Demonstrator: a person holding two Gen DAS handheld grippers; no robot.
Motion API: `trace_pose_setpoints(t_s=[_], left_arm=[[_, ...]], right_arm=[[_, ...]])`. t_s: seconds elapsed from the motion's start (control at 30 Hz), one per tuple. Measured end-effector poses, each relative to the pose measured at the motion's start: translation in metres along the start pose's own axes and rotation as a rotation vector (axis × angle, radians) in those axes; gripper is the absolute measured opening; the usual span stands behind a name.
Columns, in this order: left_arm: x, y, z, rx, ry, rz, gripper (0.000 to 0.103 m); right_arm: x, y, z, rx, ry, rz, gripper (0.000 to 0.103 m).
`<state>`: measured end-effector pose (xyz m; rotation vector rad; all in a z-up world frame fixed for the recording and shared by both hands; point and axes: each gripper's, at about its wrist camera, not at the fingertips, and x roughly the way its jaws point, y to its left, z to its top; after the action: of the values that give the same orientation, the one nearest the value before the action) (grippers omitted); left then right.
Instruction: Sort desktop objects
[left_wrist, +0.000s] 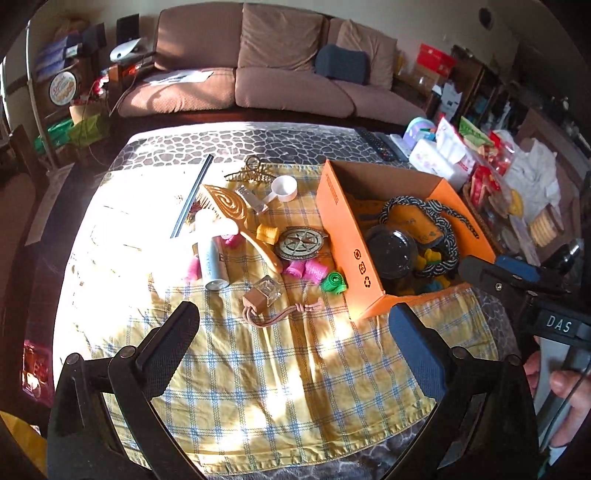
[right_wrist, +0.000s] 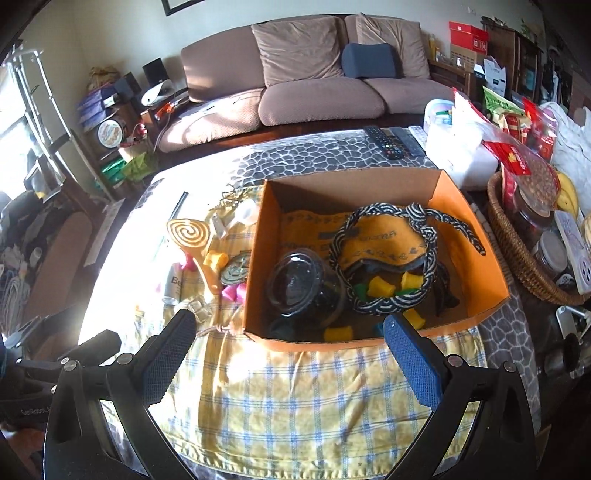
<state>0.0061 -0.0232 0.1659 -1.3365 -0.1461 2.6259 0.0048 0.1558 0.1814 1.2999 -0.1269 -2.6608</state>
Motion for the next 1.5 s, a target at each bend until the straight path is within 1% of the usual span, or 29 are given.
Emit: trace_pose_setpoints(t_s=[0.17,0.27,0.5,0.77,0.93,1.1,1.23,1.33,1.5], left_arm=[[-0.007,0.029,-0.003,-0.005,-0.020,0.047,0.103],[-0.008,0.046,-0.006,-0.012,-0.027,0.072,0.103],[-0.005,0.088,-0.012,-0.063,-0.021,0.089,0.103],[0.003,0.125,-0.014,-0.115,-0.014,0.103,0.103],[0.011,0.137,-0.019,-0.133,-0.011,0.101,0.103],[0.022,0.143,-0.032,-0.137,-0.012,0.114,0.103],[0.036,0.142,-0.047,-0.121,0.005,0.125,0.103],[0.045,0.141,-0.058,-0.128,0.012,0.125,0.103],[0.056,0.136,-0.072,-0.132,0.017,0.119,0.103]], right_arm=[[0.010,0.030,-0.005,-0.041,0.000,0.042,0.103],[0.015,0.046,-0.010,-0.068,-0.023,0.061,0.103],[0.038,0.072,-0.015,-0.081,-0.007,0.097,0.103],[0.057,0.092,-0.017,-0.092,0.012,0.138,0.102],[0.063,0.099,-0.018,-0.100,0.004,0.165,0.102],[0.073,0.104,-0.027,-0.099,0.003,0.186,0.102],[0.082,0.107,-0.043,-0.114,-0.006,0.163,0.102],[0.092,0.104,-0.057,-0.109,-0.002,0.146,0.102],[0.097,0.097,-0.079,-0.127,-0.023,0.097,0.102]])
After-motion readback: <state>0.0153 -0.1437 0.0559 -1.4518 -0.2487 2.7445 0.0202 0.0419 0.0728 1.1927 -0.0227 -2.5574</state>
